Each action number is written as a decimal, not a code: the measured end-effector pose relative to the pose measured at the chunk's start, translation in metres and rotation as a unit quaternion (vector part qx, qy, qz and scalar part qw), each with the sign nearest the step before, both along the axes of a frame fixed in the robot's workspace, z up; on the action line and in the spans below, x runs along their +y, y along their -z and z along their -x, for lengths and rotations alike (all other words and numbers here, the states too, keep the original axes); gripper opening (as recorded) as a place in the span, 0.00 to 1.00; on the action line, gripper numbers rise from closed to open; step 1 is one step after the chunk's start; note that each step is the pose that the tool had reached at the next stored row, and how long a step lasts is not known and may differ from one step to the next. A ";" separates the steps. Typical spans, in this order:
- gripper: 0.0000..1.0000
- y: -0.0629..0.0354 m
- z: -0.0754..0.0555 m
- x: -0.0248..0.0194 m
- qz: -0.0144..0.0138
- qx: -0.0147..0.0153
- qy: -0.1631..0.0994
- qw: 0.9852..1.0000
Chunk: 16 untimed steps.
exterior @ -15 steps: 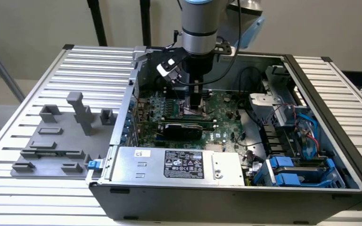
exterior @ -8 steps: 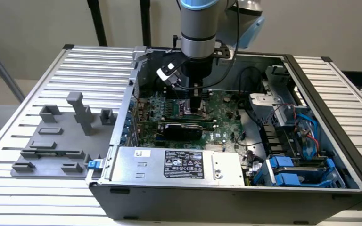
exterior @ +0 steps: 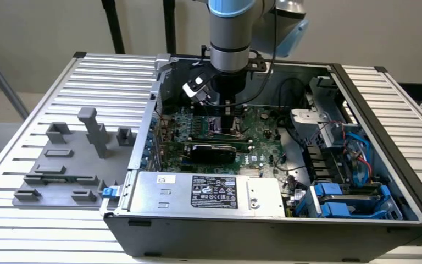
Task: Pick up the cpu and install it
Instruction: 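Place the cpu into insertion slot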
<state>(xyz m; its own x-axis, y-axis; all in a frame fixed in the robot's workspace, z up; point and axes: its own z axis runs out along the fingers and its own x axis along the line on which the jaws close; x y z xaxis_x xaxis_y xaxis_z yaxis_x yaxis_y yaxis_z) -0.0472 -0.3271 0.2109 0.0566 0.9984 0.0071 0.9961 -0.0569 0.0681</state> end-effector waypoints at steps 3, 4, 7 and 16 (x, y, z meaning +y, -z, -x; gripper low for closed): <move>0.55 0.0029 0.001 0.0032 0.003 0.000 0.000 1.000; 0.55 0.0040 0.001 0.0039 0.004 0.000 0.000 1.000; 0.55 0.0078 0.001 0.0048 0.007 0.000 0.000 1.000; 0.55 0.0136 0.001 0.0115 0.016 -0.001 0.000 1.000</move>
